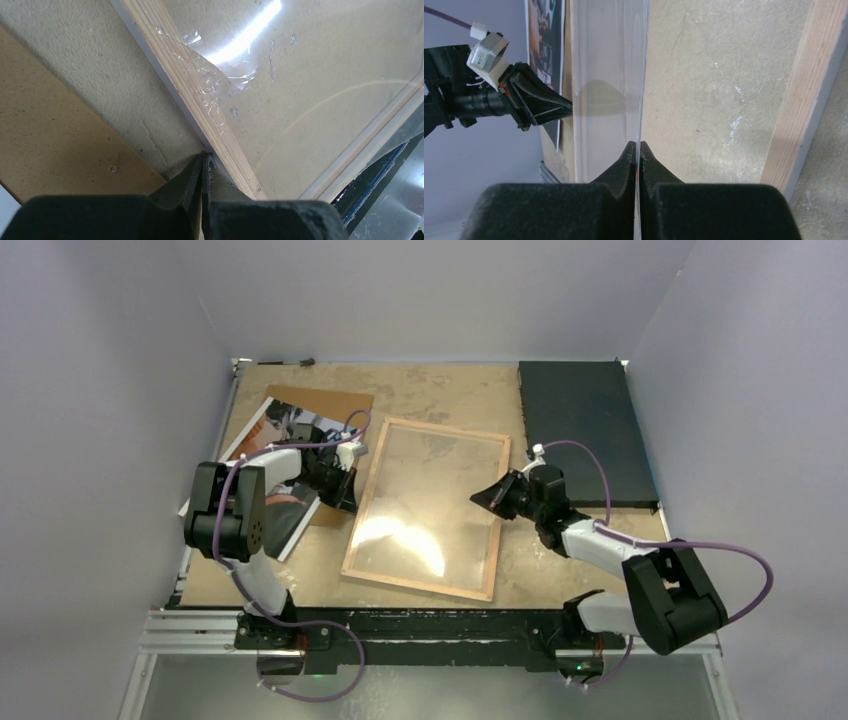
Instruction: Put the photo into the frame
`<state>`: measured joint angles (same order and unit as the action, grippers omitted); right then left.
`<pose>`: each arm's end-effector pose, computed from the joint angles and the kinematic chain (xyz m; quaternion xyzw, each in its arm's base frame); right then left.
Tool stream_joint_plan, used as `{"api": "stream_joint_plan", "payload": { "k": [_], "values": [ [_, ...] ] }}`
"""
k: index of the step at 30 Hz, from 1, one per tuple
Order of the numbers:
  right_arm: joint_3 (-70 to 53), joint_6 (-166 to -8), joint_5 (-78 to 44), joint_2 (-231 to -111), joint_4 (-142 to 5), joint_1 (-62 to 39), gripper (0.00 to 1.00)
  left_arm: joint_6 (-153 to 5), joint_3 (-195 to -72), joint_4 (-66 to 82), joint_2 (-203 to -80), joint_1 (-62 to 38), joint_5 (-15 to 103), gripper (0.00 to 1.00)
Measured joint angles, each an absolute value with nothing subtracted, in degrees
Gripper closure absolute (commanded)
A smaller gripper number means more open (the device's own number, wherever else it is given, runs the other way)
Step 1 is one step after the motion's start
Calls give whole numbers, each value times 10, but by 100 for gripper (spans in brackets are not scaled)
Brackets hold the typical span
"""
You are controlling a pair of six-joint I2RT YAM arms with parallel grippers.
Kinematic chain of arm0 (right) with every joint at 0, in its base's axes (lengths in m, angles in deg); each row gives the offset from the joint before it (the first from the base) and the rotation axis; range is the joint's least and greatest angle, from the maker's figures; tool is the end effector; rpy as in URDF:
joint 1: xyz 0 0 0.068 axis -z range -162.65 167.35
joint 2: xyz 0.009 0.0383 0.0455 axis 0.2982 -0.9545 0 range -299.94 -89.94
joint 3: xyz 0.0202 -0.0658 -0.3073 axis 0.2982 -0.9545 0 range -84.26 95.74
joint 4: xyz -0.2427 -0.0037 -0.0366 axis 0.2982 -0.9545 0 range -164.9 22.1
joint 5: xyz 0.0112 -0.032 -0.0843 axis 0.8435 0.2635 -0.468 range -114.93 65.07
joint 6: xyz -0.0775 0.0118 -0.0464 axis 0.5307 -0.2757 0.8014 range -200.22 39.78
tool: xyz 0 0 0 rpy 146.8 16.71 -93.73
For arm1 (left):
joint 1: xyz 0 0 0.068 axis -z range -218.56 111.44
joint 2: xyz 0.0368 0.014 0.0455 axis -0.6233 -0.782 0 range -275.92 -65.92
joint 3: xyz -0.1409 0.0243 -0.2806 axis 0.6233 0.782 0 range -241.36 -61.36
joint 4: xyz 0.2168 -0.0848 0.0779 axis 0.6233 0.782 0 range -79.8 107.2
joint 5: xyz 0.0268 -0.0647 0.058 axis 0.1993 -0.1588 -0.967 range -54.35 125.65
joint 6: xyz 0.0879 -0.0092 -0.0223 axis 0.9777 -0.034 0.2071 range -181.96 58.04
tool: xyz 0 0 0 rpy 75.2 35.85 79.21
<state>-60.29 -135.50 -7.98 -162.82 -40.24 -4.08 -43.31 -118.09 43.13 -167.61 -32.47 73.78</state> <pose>0.2390 0.1194 0.2197 0.1581 0.8052 0.4419 0.3625 0.3077 -0.0835 0.1607 0.2350 0.9107 -0.3120 0.1346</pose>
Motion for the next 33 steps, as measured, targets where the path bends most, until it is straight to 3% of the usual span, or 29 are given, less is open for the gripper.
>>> {"api": "stream_joint_plan", "payload": {
  "k": [33],
  "values": [
    [-604, -1368, -115, -1679, -384, -30, 100, -434, -1181, 431, -1676, -325, 738, 100]
  ]
}}
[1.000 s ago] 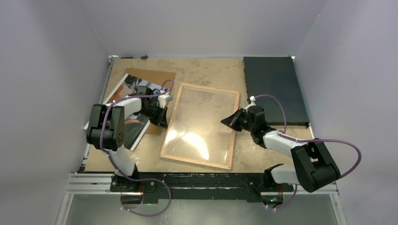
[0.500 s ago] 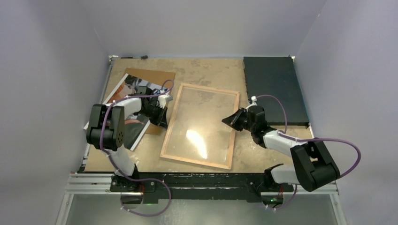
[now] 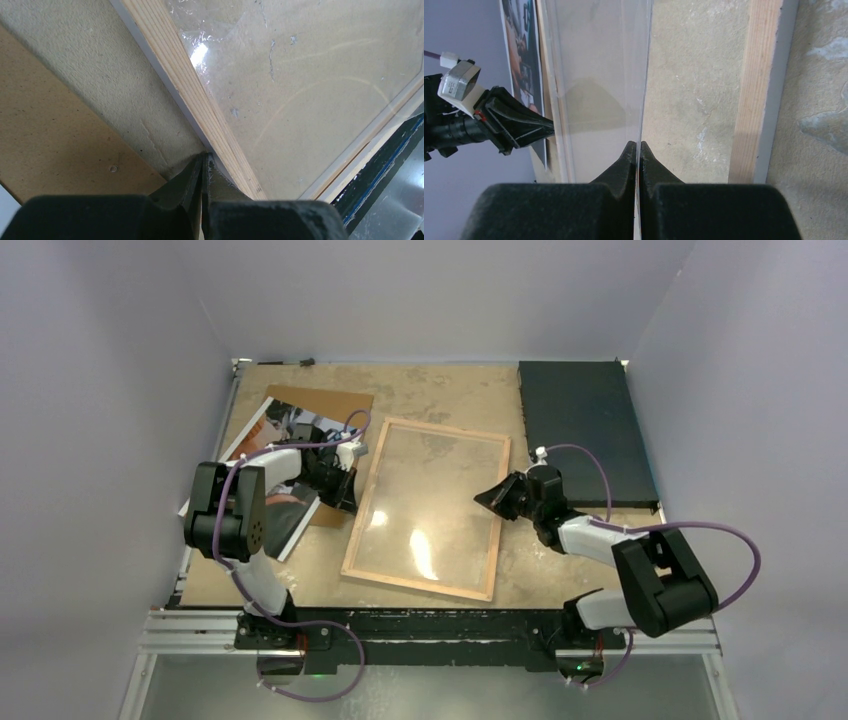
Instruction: Put the photo into the frame
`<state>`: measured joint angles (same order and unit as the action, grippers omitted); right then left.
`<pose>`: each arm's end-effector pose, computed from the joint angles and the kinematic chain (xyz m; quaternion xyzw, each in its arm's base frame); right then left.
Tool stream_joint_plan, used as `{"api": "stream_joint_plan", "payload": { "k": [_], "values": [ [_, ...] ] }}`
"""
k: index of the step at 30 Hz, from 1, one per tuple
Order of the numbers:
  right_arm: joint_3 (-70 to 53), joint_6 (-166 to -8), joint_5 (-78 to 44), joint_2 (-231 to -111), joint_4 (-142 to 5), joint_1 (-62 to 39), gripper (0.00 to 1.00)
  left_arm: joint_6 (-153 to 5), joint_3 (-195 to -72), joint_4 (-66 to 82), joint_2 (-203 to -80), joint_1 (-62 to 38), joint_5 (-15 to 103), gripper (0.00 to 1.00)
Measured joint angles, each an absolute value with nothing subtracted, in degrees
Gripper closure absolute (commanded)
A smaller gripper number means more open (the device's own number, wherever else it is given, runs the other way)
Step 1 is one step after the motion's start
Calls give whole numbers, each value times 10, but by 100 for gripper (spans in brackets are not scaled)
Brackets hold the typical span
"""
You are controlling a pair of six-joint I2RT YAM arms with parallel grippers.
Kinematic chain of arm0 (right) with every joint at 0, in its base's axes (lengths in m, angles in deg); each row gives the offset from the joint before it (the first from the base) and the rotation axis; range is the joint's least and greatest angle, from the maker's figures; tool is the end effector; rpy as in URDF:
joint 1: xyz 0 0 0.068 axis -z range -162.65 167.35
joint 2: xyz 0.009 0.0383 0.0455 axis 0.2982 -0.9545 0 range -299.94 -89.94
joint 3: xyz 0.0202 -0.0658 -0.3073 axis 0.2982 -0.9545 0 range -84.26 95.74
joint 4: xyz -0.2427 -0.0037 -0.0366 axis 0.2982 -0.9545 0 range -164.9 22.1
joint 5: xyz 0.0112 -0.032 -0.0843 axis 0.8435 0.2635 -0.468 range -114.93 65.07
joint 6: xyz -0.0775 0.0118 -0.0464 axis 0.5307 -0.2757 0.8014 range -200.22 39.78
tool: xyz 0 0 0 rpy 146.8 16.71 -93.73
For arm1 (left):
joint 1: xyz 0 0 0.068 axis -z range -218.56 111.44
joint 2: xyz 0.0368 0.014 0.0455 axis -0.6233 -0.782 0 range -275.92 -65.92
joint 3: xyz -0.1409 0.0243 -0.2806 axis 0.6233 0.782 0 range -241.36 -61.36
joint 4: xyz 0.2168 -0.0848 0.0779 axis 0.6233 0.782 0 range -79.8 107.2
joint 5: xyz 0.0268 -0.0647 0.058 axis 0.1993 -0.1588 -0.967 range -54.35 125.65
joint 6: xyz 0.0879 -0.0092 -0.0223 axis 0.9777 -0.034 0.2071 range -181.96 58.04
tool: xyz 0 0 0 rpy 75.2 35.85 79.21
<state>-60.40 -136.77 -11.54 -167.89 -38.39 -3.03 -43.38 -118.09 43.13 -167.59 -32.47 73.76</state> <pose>0.2535 0.1143 0.2008 0.1996 0.8139 0.4106 0.3592 0.3077 -0.0835 0.1608 0.2345 0.9108 -0.3119 0.1346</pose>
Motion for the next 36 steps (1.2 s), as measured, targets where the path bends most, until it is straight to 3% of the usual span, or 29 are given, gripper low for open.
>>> {"api": "stream_joint_plan", "payload": {
  "k": [36],
  "values": [
    [-599, -1335, -41, -1696, -381, -1, 100, -444, -1181, 431, -1674, -324, 735, 100]
  ]
}}
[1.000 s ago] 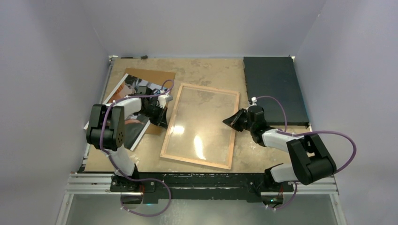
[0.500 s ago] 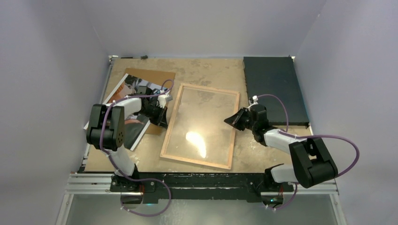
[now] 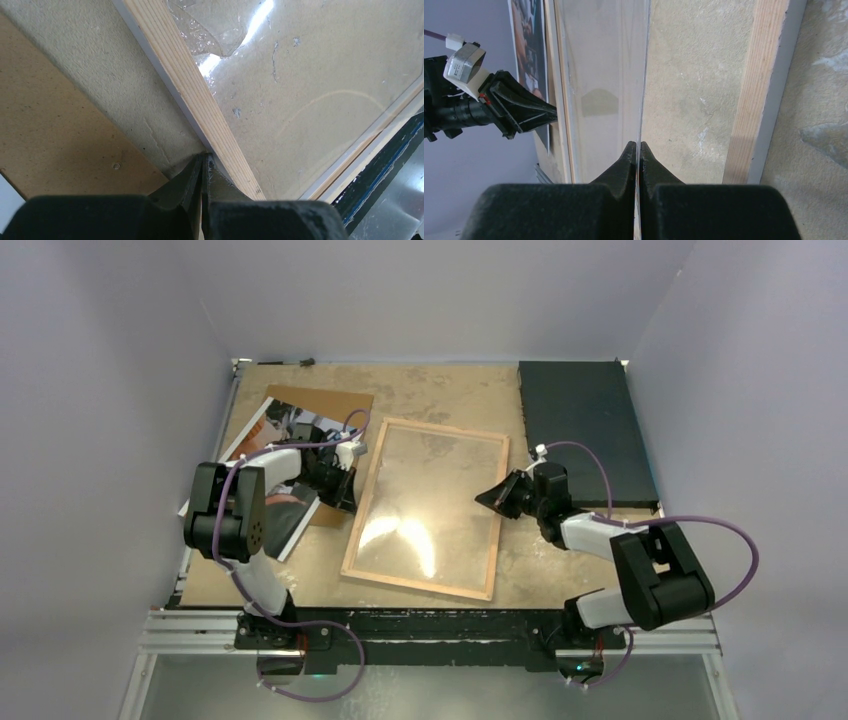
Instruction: Put the photo into the frame
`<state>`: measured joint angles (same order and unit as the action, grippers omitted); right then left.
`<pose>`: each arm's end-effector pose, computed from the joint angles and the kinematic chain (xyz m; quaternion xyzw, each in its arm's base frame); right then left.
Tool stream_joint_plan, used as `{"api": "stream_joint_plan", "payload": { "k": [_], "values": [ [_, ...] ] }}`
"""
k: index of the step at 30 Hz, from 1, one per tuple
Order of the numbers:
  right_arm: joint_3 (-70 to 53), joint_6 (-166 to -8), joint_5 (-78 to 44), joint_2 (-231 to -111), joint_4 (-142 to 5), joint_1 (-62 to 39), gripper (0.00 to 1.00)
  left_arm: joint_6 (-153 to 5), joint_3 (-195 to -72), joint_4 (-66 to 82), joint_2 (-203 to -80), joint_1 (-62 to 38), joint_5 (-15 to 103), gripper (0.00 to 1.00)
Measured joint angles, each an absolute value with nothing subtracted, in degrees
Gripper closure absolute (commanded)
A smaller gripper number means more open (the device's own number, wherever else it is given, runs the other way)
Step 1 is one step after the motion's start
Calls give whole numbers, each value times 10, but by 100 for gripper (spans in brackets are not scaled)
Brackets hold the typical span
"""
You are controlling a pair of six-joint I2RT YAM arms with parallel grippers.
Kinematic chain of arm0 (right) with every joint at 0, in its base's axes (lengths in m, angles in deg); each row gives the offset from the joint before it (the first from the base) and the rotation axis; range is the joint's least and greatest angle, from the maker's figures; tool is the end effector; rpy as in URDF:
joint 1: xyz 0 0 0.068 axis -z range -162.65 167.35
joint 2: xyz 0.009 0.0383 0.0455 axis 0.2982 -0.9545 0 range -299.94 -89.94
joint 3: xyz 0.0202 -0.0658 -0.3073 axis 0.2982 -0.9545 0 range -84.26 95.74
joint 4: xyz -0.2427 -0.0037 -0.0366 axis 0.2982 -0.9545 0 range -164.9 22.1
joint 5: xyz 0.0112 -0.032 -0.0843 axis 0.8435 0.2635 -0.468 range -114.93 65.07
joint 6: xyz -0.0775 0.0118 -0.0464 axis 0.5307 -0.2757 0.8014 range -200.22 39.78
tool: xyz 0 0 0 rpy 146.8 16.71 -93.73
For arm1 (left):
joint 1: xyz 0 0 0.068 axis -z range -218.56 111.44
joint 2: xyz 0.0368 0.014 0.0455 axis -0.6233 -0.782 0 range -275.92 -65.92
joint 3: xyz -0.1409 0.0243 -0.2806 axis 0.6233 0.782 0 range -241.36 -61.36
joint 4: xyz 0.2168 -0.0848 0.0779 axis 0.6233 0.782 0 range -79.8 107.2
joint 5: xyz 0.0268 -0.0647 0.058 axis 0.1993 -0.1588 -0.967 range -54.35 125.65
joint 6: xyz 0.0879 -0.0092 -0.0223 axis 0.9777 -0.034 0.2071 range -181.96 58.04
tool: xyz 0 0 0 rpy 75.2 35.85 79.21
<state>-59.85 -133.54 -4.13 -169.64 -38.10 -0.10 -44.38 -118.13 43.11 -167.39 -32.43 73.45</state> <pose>0.2581 0.1115 0.1979 0.1645 0.8210 0.4284 0.3396 0.3078 -0.0834 0.1617 0.2274 0.9133 -0.3103 0.1337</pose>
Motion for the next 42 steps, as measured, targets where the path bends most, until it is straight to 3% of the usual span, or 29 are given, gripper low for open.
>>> {"api": "stream_joint_plan", "payload": {
  "k": [42],
  "values": [
    [-612, -1560, 25, -1578, -351, -5, 100, -444, -1181, 431, -1668, -325, 732, 100]
  ]
}}
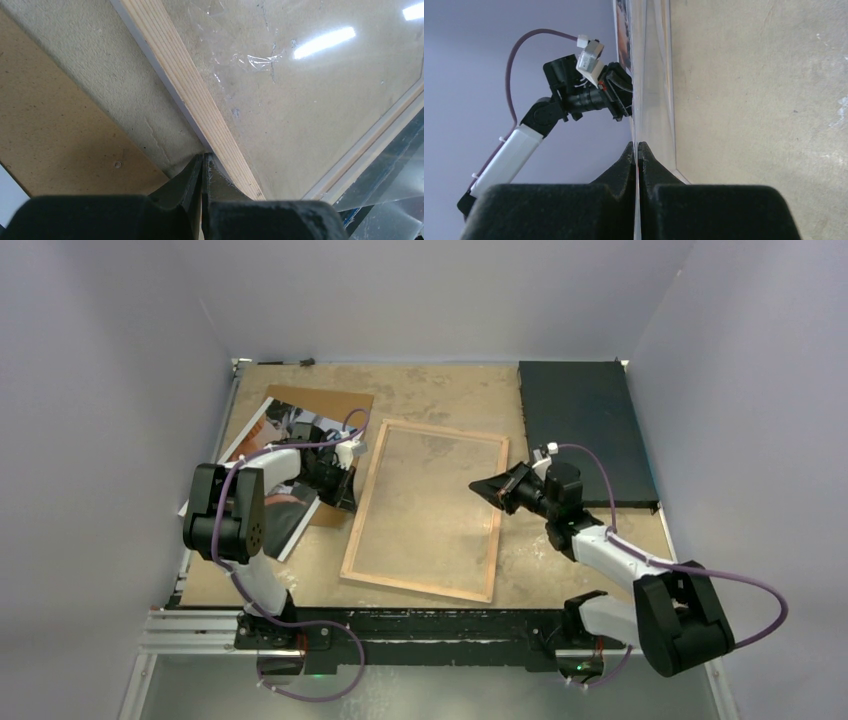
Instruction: Put the photo into the frame
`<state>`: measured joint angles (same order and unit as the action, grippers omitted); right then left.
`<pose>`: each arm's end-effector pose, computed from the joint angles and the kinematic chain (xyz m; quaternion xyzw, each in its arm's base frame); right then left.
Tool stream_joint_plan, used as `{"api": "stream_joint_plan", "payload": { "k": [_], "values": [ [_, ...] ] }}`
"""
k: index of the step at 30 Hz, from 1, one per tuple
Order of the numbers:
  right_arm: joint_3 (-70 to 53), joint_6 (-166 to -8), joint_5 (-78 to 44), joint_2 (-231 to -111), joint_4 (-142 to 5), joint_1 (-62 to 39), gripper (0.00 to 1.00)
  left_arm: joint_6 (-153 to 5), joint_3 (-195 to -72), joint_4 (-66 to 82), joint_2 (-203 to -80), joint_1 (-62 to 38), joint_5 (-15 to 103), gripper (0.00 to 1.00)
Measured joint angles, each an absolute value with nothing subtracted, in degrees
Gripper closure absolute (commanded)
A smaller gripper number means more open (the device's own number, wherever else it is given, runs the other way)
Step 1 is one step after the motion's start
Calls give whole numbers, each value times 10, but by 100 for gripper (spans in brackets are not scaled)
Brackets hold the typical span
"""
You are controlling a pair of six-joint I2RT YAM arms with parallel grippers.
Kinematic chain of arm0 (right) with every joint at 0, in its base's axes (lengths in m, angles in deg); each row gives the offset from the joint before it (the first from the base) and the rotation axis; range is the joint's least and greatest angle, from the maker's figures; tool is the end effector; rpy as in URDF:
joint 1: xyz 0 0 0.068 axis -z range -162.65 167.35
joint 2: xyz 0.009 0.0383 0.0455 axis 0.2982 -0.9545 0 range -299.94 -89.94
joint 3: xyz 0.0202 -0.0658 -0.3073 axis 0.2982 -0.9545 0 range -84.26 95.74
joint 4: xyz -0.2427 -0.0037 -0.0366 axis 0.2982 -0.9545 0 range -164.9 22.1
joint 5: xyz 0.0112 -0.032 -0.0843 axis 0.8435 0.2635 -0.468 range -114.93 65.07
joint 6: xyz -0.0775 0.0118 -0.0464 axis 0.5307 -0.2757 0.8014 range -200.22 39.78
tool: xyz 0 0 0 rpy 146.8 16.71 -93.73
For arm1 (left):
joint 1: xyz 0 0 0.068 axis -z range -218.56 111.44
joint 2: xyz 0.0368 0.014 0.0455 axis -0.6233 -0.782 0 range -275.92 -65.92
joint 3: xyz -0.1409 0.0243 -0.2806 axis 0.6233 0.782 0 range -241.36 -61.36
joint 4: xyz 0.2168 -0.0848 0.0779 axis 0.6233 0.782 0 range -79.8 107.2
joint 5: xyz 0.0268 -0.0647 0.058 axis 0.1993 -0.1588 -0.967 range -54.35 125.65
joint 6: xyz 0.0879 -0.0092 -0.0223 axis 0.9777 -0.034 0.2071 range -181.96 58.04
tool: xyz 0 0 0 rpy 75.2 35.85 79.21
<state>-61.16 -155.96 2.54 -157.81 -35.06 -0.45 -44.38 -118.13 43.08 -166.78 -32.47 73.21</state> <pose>0.2279 0.1127 0.2499 0.2347 0.7325 0.5721 0.2847 0.3075 -0.0828 0.1646 0.2287 0.9132 -0.3075 0.1389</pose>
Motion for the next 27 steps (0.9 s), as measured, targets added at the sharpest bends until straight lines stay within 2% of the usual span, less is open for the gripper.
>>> {"api": "stream_joint_plan", "payload": {
  "k": [10, 27],
  "values": [
    [-612, -1575, 10, -1544, -357, -11, 100, -444, -1181, 431, -1668, -325, 733, 100],
    [-611, -1545, -10, -1567, -372, -18, 100, -444, -1181, 431, -1668, -325, 733, 100]
  ]
}}
